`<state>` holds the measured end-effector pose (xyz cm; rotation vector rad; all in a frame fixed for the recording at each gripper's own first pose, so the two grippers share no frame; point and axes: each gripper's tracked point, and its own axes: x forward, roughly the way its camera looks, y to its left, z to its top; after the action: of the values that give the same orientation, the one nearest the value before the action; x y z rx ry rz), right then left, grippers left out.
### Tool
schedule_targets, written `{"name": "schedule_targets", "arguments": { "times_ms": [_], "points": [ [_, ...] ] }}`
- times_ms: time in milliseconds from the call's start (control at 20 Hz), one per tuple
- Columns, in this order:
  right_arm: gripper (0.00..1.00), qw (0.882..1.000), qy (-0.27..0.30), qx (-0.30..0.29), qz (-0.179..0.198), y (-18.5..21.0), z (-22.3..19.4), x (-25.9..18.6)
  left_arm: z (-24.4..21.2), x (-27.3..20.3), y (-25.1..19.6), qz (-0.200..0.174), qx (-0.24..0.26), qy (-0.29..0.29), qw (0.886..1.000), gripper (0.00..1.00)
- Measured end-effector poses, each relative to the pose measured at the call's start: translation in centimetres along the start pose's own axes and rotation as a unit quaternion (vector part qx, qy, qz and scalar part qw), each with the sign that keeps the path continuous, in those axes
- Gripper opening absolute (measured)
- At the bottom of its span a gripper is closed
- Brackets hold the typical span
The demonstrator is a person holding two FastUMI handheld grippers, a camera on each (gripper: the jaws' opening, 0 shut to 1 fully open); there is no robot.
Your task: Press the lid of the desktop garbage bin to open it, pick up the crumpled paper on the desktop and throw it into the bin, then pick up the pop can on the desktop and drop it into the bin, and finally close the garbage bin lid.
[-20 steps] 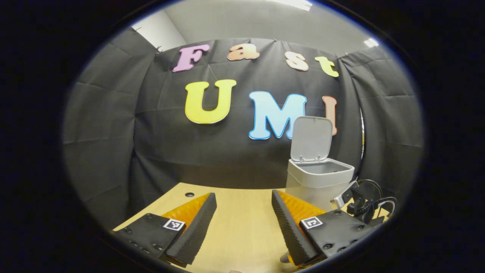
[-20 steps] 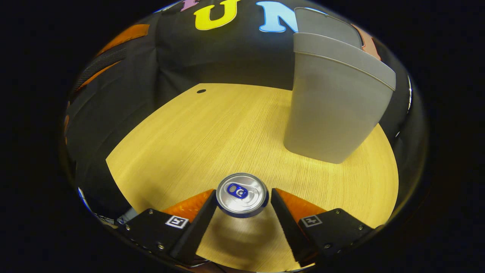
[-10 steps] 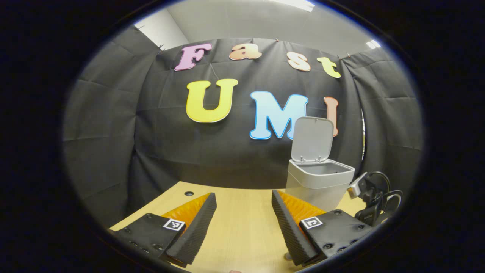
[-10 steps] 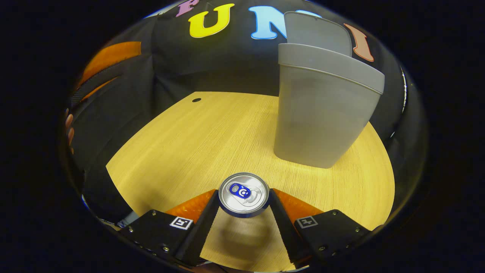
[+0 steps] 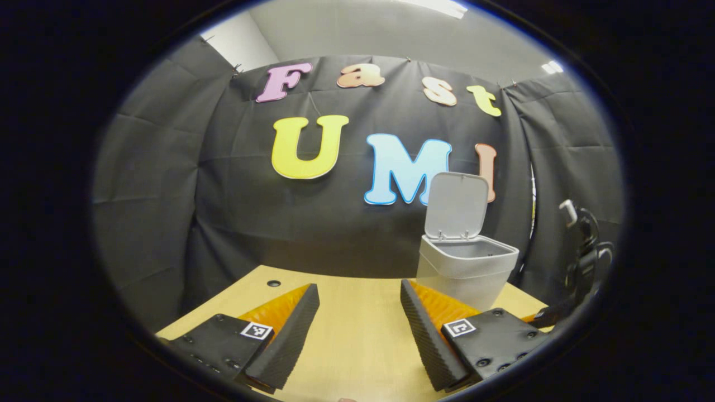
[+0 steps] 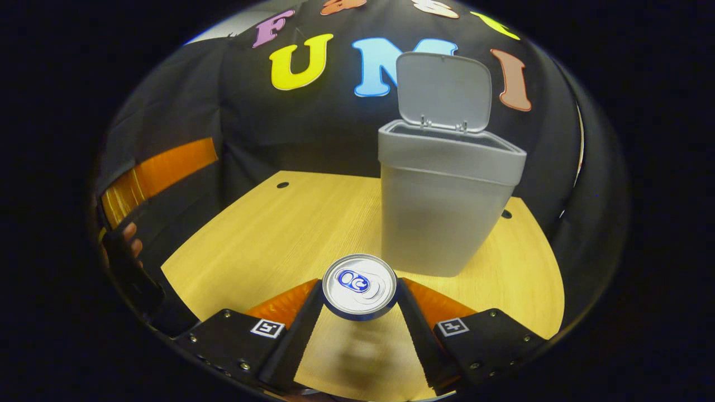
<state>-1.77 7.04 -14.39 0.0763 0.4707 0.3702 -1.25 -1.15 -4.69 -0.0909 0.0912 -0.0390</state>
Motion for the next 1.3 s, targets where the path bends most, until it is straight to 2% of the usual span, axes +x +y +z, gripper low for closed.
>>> {"name": "schedule_targets", "arguments": {
  "times_ms": [300,450,650,850,1100,1300],
  "points": [
    [0.84,0.995,-0.092,-0.026,-0.038,-2.6,6.7,-2.4,-0.3,0.1,-0.3,-0.001,-0.006,0.005,1.000,0.95],
    [0.83,0.990,-0.121,-0.043,-0.058,-3.6,8.7,-2.8,-0.5,0.1,-0.5,-0.001,-0.007,0.007,1.000,0.96],
    [0.83,0.981,-0.178,-0.052,-0.060,-3.6,12.3,-4.0,-0.4,0.3,-0.5,0.002,-0.003,0.005,1.000,0.96],
    [0.83,0.965,-0.239,-0.073,-0.074,-3.8,16.6,-4.3,-0.2,0.5,-0.3,0.006,0.000,0.004,1.000,0.96],
    [0.83,0.951,-0.271,-0.105,-0.101,-5.2,20.4,-2.4,0.7,0.9,-0.7,-0.002,-0.003,-0.007,1.000,0.96],
    [0.83,0.954,-0.255,-0.109,-0.115,-6.7,20.9,0.5,1.2,1.3,-1.3,-0.012,0.007,-0.016,1.000,0.95]
  ]
}}
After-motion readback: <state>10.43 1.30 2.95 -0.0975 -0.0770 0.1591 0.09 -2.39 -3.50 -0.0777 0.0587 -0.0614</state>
